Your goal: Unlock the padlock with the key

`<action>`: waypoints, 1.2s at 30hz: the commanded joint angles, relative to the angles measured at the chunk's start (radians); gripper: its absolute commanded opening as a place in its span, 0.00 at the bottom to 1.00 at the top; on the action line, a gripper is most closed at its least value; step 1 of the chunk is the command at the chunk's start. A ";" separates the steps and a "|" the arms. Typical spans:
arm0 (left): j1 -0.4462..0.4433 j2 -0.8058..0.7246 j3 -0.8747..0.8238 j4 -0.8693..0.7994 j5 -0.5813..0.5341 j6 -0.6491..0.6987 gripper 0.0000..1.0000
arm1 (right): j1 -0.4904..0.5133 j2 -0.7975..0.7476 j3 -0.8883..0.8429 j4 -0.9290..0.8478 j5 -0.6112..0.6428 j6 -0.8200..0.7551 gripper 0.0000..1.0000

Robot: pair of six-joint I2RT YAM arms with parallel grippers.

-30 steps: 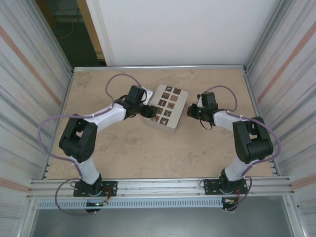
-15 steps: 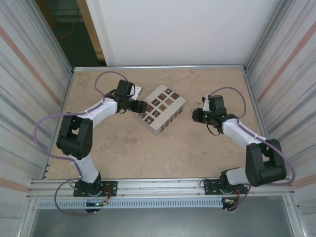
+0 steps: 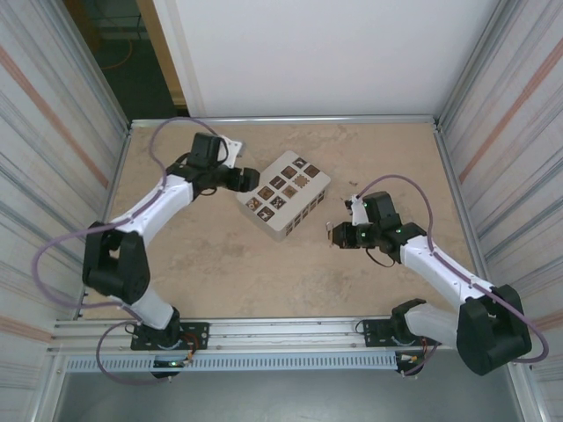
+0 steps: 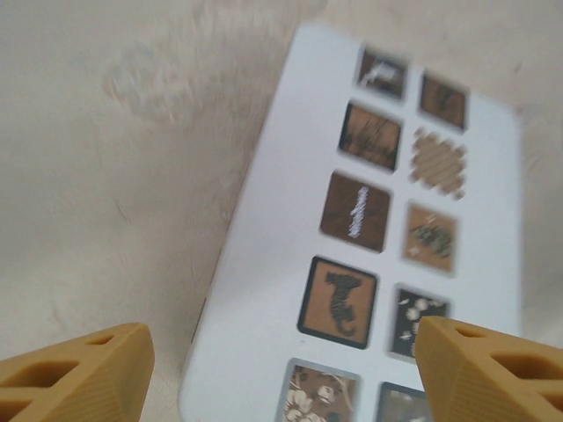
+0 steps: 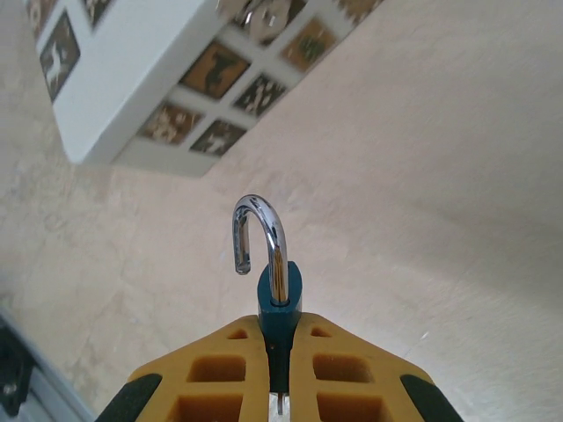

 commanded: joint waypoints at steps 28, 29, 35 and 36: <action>0.015 -0.759 -0.583 0.127 -0.162 -0.237 0.82 | 0.159 0.247 -0.219 0.326 -0.131 0.211 0.00; 0.015 -0.761 -0.588 0.129 -0.166 -0.238 0.82 | 0.158 0.254 -0.217 0.321 -0.125 0.210 0.00; 0.015 -0.753 -0.599 0.142 -0.172 -0.237 0.82 | 0.159 0.261 -0.201 0.286 -0.075 0.199 0.17; 0.016 -0.752 -0.597 0.143 -0.173 -0.237 0.82 | 0.159 0.255 -0.198 0.278 -0.072 0.198 0.20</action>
